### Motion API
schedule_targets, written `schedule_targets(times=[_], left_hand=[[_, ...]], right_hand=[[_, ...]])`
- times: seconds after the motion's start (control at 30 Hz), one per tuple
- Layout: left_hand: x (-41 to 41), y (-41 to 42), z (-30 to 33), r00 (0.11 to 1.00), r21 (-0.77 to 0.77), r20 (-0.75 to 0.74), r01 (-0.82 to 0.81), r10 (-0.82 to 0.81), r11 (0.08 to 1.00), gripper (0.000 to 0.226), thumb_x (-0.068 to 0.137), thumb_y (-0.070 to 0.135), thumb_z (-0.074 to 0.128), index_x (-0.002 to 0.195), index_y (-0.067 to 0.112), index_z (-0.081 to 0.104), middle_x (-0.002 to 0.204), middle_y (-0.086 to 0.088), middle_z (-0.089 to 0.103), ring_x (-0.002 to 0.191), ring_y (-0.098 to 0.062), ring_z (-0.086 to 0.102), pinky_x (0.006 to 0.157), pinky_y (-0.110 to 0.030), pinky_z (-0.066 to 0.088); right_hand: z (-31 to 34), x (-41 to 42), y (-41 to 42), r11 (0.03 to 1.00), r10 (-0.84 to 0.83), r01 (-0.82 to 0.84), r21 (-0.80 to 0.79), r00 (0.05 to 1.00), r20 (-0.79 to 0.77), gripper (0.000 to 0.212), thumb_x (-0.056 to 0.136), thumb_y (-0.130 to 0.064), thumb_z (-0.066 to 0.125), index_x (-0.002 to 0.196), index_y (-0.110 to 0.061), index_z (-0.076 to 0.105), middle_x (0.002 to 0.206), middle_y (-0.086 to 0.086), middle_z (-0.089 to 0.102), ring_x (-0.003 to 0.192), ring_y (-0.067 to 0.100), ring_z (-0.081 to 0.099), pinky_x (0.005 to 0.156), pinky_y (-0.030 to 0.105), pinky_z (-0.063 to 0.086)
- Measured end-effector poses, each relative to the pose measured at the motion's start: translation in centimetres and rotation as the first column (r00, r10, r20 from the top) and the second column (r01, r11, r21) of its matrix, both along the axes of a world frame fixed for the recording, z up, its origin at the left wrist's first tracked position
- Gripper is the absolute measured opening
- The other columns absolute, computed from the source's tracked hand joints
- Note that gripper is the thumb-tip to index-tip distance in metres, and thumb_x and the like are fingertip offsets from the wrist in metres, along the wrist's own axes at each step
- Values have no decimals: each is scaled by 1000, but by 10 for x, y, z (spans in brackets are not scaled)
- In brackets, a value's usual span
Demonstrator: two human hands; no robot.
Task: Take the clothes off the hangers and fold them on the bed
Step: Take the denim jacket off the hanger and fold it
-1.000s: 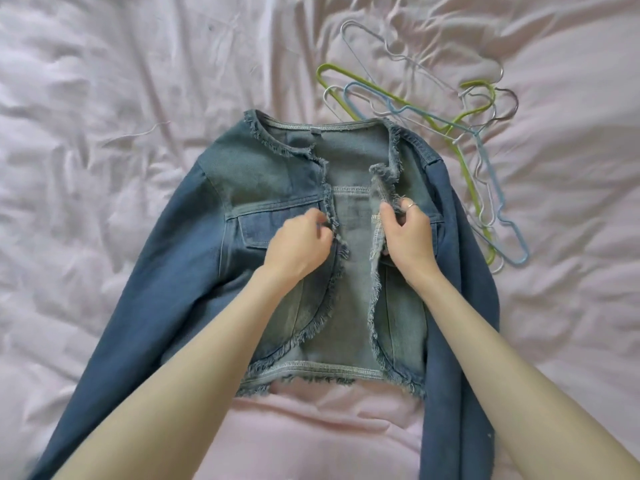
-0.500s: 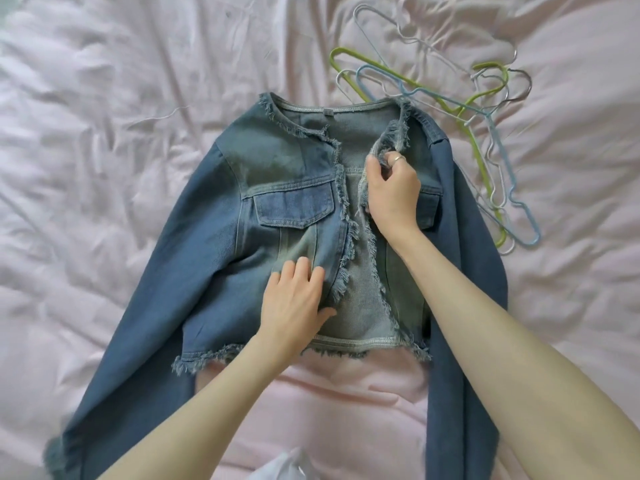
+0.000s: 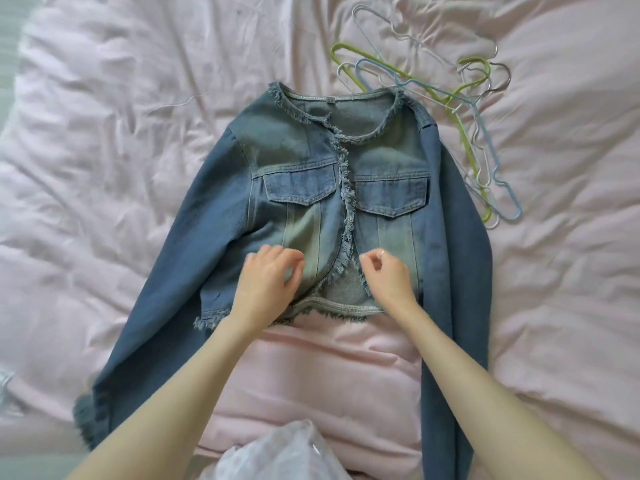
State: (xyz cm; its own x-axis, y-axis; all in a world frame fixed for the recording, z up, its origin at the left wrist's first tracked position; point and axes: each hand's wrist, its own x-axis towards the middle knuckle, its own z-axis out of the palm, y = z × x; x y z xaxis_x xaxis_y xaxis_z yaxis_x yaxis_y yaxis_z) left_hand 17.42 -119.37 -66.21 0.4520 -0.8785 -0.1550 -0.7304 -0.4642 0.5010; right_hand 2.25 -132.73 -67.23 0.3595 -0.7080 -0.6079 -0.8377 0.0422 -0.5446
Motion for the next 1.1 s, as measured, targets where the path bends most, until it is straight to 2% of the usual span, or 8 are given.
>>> schedule_targets(times=[0.13, 0.33, 0.4, 0.5, 0.8, 0.93, 1.03, 1.1], left_hand=[[34, 30, 5, 907, 29, 280, -337, 316, 941, 36, 83, 23, 61, 117, 13, 55, 114, -12, 54, 107, -32, 45, 85, -46, 33], [109, 49, -1, 661, 337, -157, -663, 734, 669, 103, 61, 72, 55, 146, 20, 26, 149, -7, 31, 138, -26, 27, 111, -51, 23], [124, 52, 1, 650, 414, -231, -608, 724, 678, 97, 61, 74, 57, 137, 17, 37, 138, -8, 46, 126, -27, 44, 104, -49, 35], [136, 54, -1, 568, 410, -483, -526, 666, 745, 32, 85, 37, 65, 108, 16, 57, 108, -9, 66, 82, -12, 61, 71, -28, 50], [196, 64, 5, 802, 195, -388, -410, 454, 891, 34, 75, 26, 78, 100, 18, 55, 89, 6, 59, 80, -7, 54, 65, -24, 42], [206, 67, -7, 736, 186, -441, -484, 513, 855, 19, 80, 19, 72, 89, 23, 56, 82, 10, 60, 72, -1, 55, 60, -18, 43], [212, 67, -14, 715, 217, -441, -502, 543, 837, 19, 82, 20, 68, 97, 15, 57, 92, -3, 64, 81, -15, 60, 72, -30, 50], [215, 66, -17, 773, 226, -338, -488, 538, 843, 25, 83, 22, 67, 101, 9, 56, 96, -7, 62, 88, -23, 56, 73, -36, 45]], right_hand=[[3, 0, 37, 995, 3, -2, 96, 1000, -10, 33, 97, -39, 44, 88, -13, 63, 86, 5, 69, 87, 22, 62, 81, 33, 47], [5, 25, 48, 946, -234, 222, 236, 972, 24, 29, 94, -41, 48, 74, -21, 55, 80, -2, 65, 85, 22, 63, 88, 43, 50], [7, 36, 43, 836, -455, 404, 371, 889, 59, 27, 94, -38, 52, 81, -14, 53, 88, 1, 60, 90, 20, 60, 90, 40, 50], [7, 57, 43, 693, -601, 521, 498, 799, 2, 27, 92, -31, 59, 103, -13, 42, 93, -1, 51, 96, 21, 51, 92, 38, 46], [4, 82, 60, 797, -497, 490, 354, 864, -77, 50, 97, -26, 50, 138, -1, 37, 123, 10, 53, 109, 24, 49, 87, 25, 37], [5, 83, 65, 843, -431, 430, 324, 899, -73, 43, 97, -29, 50, 129, 0, 44, 89, 5, 52, 76, 16, 50, 52, 21, 30], [1, 83, 67, 842, -425, 423, 335, 902, -72, 55, 96, -29, 53, 138, 3, 36, 132, 13, 49, 117, 27, 48, 87, 30, 41], [-4, 83, 67, 840, -439, 432, 327, 897, -59, 53, 94, -30, 55, 135, 1, 40, 135, 13, 48, 120, 25, 46, 96, 33, 35]])
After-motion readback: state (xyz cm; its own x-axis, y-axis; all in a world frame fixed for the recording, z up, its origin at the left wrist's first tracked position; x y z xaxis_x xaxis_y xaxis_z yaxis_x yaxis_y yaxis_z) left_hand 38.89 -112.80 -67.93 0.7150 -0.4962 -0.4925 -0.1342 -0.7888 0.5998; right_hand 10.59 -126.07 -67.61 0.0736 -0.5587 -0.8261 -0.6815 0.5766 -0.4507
